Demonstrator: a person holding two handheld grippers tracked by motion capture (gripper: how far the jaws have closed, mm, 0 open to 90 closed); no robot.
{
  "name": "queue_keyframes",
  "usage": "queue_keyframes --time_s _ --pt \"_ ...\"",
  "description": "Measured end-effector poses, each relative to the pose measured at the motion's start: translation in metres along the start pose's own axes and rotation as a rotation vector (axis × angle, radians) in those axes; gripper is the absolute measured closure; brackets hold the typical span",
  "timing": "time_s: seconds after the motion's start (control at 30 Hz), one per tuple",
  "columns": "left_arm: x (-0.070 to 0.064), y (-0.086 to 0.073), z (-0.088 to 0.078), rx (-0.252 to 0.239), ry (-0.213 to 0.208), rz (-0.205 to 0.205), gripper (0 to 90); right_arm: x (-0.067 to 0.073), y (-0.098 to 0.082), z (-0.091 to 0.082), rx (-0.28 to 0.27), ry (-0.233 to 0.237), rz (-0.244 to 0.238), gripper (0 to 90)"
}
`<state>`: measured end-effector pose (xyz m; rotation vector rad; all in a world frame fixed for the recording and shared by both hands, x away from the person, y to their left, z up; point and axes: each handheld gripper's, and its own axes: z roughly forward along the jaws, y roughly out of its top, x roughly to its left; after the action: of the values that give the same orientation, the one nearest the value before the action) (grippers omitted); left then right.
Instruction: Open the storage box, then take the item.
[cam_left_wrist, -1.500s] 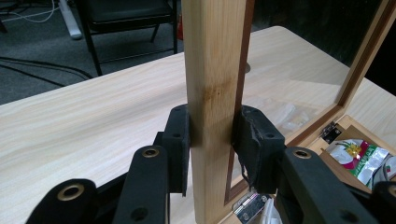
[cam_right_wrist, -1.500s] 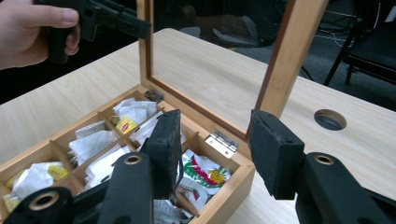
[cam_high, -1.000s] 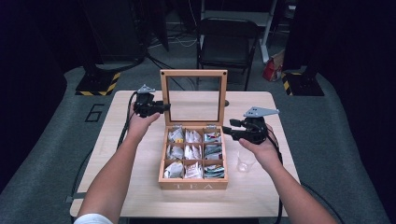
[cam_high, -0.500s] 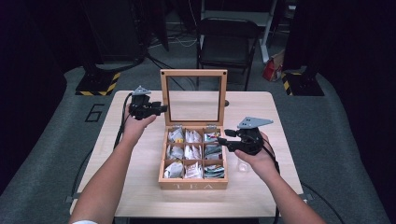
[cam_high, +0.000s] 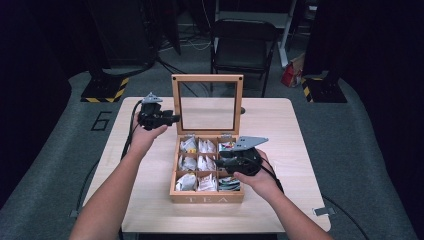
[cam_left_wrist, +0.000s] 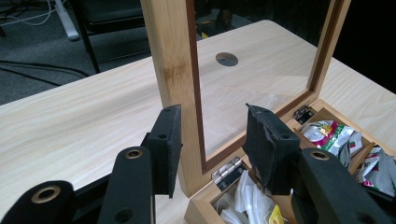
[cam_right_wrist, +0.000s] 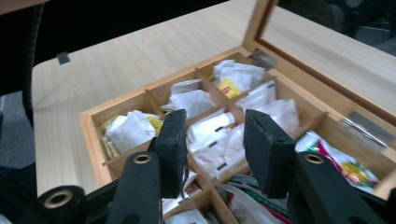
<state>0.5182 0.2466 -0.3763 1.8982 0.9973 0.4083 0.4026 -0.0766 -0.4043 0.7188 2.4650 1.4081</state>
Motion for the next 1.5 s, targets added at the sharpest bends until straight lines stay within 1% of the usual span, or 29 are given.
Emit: queue_keyframes --time_s 0.03,0.17,0.33,0.37,0.4,0.43,0.53,0.63,0.7,0.77,0.83,0.87,0.93,0.97,1.0,1.03,1.17,1.2,1.3,1.4,1.5 --pt "0.000 0.000 -0.002 0.003 -0.001 0.005 56.1 0.002 0.001 0.002 0.004 0.012 -0.009 60.2" --pt "0.000 -0.002 -0.007 -0.005 -0.009 0.001 56.1 0.007 0.003 0.011 0.016 0.044 -0.025 61.4" --pt "-0.002 -0.004 -0.013 -0.006 -0.024 0.009 56.1 0.010 0.003 0.020 0.036 0.079 -0.041 61.8" --pt "-0.002 -0.004 -0.014 -0.008 -0.028 0.008 56.1 0.011 0.003 0.022 0.043 0.080 -0.040 61.9" --pt "-0.002 -0.005 -0.015 -0.007 -0.031 0.011 56.1 0.012 0.003 0.023 0.048 0.084 -0.055 62.5" --pt "-0.003 -0.005 -0.016 -0.015 -0.032 0.009 56.2 0.012 0.004 0.025 0.049 0.087 -0.057 62.5" --pt "-0.005 -0.005 -0.019 -0.011 -0.043 0.016 56.1 0.013 0.005 0.028 0.051 0.105 -0.056 62.7" --pt "-0.007 -0.006 -0.021 -0.011 -0.046 0.017 56.1 0.015 0.006 0.031 0.050 0.121 -0.073 62.2" --pt "-0.008 -0.006 -0.022 -0.014 -0.047 0.019 56.1 0.016 0.006 0.034 0.056 0.127 -0.069 62.1" --pt "-0.008 -0.006 -0.023 -0.013 -0.049 0.023 56.1 0.016 0.007 0.037 0.066 0.136 -0.089 62.3" --pt "-0.008 -0.006 -0.024 -0.016 -0.047 0.022 56.1 0.018 0.007 0.039 0.072 0.142 -0.088 62.4" --pt "-0.008 -0.006 -0.024 -0.017 -0.047 0.022 56.1 0.019 0.008 0.041 0.080 0.154 -0.087 62.5" --pt "-0.008 -0.006 -0.024 -0.017 -0.047 0.023 56.1 0.020 0.008 0.044 0.086 0.158 -0.096 63.0" --pt "-0.008 -0.006 -0.024 -0.016 -0.048 0.024 56.1 0.021 0.008 0.046 0.090 0.163 -0.090 63.2" --pt "-0.008 -0.006 -0.024 -0.015 -0.050 0.025 56.1 0.021 0.009 0.047 0.093 0.173 -0.100 63.6" --pt "-0.008 -0.006 -0.024 -0.013 -0.052 0.024 56.1 0.022 0.009 0.049 0.099 0.177 -0.095 63.9" --pt "-0.008 -0.007 -0.023 -0.012 -0.050 0.026 56.1 0.022 0.011 0.054 0.112 0.178 -0.125 65.4" --pt "-0.009 -0.007 -0.023 -0.013 -0.050 0.025 56.0 0.023 0.011 0.055 0.115 0.179 -0.115 65.8" --pt "-0.009 -0.007 -0.022 -0.013 -0.049 0.025 55.8 0.021 0.011 0.059 0.122 0.178 -0.123 66.9" --pt "-0.010 -0.007 -0.021 -0.011 -0.051 0.026 55.7 0.021 0.010 0.062 0.133 0.184 -0.111 67.0" --pt "-0.010 -0.007 -0.021 -0.009 -0.051 0.029 55.6 0.020 0.010 0.065 0.138 0.186 -0.109 67.1"
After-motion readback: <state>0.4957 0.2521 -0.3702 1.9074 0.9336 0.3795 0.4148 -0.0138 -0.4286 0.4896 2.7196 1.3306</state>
